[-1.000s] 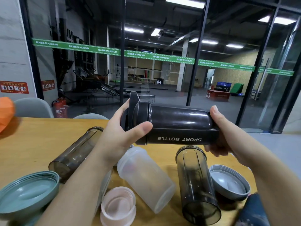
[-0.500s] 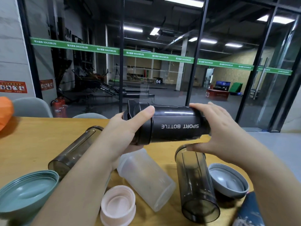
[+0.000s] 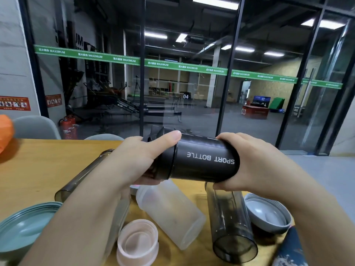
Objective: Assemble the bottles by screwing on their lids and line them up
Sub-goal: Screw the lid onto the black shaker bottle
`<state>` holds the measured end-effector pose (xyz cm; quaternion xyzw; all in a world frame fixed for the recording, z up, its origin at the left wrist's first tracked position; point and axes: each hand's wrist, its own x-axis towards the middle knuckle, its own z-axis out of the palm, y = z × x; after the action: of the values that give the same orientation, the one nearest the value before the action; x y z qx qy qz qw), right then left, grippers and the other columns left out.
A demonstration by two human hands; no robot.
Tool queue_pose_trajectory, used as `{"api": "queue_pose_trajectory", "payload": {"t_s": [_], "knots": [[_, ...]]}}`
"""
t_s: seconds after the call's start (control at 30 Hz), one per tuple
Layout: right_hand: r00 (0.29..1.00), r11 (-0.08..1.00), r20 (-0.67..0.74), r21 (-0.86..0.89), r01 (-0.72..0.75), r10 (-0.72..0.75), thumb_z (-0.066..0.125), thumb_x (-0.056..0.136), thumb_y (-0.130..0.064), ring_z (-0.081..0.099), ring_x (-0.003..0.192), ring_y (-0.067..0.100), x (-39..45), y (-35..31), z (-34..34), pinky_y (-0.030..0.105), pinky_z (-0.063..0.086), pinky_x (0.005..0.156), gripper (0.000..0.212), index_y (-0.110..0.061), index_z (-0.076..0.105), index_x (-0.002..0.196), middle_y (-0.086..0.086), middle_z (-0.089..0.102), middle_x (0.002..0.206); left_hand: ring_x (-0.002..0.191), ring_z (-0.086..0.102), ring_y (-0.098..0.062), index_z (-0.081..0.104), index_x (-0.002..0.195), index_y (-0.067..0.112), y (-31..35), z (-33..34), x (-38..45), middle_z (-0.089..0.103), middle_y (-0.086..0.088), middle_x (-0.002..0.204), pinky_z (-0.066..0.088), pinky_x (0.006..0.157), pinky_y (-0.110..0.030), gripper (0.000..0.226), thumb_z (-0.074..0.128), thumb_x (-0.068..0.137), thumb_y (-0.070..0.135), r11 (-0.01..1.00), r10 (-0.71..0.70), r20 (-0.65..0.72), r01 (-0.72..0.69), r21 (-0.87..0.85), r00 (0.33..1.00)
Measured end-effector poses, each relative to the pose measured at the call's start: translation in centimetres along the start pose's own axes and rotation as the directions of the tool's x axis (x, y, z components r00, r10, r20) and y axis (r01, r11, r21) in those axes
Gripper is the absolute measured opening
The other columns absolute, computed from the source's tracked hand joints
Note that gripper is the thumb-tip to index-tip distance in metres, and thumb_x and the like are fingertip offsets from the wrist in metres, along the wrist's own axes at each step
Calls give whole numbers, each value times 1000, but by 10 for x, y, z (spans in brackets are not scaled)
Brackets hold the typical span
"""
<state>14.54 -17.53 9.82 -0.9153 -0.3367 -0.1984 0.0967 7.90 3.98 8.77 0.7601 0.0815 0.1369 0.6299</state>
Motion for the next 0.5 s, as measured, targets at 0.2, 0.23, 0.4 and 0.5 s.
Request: {"api": "queue_pose_trajectory", "payload": {"t_s": [0.2, 0.23, 0.4, 0.5], "knots": [[1000, 999, -1, -40, -13, 13, 72, 48, -67, 54, 84, 10, -1, -5, 1, 26, 47, 70, 78, -40, 40, 114, -16, 48, 96, 57, 68, -20, 68, 89, 21, 4, -2, -2, 69, -6, 83, 60, 70, -49, 60, 79, 47, 62, 985, 130, -57, -123, 120, 990], [1000, 1000, -13, 4, -23, 23, 76, 51, -62, 54, 86, 10, -1, -6, 2, 26, 48, 72, 80, -39, 38, 117, -17, 46, 101, 62, 69, -21, 67, 91, 24, 4, -1, -2, 70, -4, 85, 60, 69, -48, 56, 78, 49, 60, 982, 159, -65, -151, 112, 985], [998, 988, -3, 142, -61, 63, 83, 60, -43, 51, 95, 8, 2, -7, 10, 23, 47, 79, 84, -32, 30, 124, -12, 38, 115, 96, 67, -13, 51, 130, 31, 1, -1, 1, 67, 8, 113, 59, 77, -34, 98, 77, 42, 65, 967, 248, -84, -242, 83, 965], [995, 970, 57, 224, -89, 78, 82, 65, -40, 48, 103, 5, 3, -9, 11, 19, 41, 83, 80, -32, 30, 125, -14, 40, 120, 102, 60, -1, 43, 138, 31, 1, -5, 0, 60, 18, 116, 46, 78, -15, 101, 86, 50, 56, 943, 314, -82, -301, 142, 946]]}}
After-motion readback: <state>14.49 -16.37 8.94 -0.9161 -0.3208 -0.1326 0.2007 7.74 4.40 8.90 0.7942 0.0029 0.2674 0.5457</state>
